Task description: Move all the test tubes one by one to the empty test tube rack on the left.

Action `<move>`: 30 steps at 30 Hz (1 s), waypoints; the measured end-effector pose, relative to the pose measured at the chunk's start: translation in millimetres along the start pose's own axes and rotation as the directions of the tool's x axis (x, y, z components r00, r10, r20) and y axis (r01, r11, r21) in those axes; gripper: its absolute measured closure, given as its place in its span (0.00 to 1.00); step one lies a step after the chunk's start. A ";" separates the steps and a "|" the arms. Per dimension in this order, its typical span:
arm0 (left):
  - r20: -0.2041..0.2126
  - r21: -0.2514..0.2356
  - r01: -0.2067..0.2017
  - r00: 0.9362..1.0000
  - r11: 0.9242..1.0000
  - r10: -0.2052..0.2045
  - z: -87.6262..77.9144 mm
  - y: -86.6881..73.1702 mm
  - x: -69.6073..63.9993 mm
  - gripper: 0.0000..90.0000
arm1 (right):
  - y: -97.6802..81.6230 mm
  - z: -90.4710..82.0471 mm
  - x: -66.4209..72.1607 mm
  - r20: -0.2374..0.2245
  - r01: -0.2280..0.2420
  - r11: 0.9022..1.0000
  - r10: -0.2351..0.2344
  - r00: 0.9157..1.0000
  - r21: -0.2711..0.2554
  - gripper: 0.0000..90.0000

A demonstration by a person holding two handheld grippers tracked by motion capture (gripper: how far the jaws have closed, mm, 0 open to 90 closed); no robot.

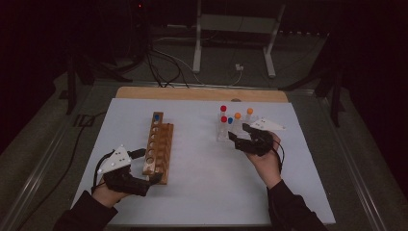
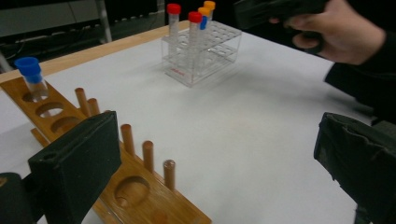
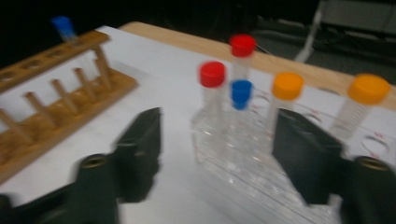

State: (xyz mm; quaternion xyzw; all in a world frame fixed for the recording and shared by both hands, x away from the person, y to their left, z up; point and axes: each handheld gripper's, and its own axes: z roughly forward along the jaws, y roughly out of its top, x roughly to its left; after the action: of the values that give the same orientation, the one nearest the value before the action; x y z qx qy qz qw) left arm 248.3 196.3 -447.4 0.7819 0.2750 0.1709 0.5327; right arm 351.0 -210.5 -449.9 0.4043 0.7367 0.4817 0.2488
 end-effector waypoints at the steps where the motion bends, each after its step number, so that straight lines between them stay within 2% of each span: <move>1: -0.001 0.000 0.002 1.000 1.000 -0.002 -0.4 -1.5 -1.0 0.02 | -0.5 2.6 -2.4 0.010 -0.010 1.000 0.010 1.000 0.009 0.46; 6: 0.001 0.010 -0.006 1.000 1.000 0.006 -1.6 -6.9 -3.1 0.02 | -3.1 15.9 -11.5 0.029 -0.040 0.998 0.039 0.999 0.050 0.58; 11: -0.001 0.007 -0.001 1.000 1.000 0.001 -2.0 -9.4 -3.2 0.02 | -1.7 27.6 -14.8 0.035 -0.029 0.996 0.026 0.999 0.086 0.65; 13: -0.002 0.006 0.000 1.000 1.000 0.000 -2.3 -9.8 -3.1 0.02 | -0.4 31.9 -15.8 0.033 -0.038 0.995 0.035 0.999 0.090 0.67; 20: -0.001 0.007 0.013 1.000 1.000 -0.013 -3.4 -11.7 -0.9 0.02 | 2.2 46.2 -16.1 0.044 -0.053 0.991 0.048 0.998 0.126 0.71; 30: 0.007 0.008 0.022 1.000 1.000 -0.022 -4.0 -13.1 1.4 0.02 | 3.1 57.5 -14.5 0.066 -0.040 0.988 0.031 0.997 0.151 0.76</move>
State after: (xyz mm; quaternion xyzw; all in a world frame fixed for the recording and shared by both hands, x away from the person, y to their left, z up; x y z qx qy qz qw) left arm 243.9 203.7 -458.1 0.7814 0.2826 0.1612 0.5325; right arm 403.5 -192.7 -471.1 0.4501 0.7558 0.4153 0.2318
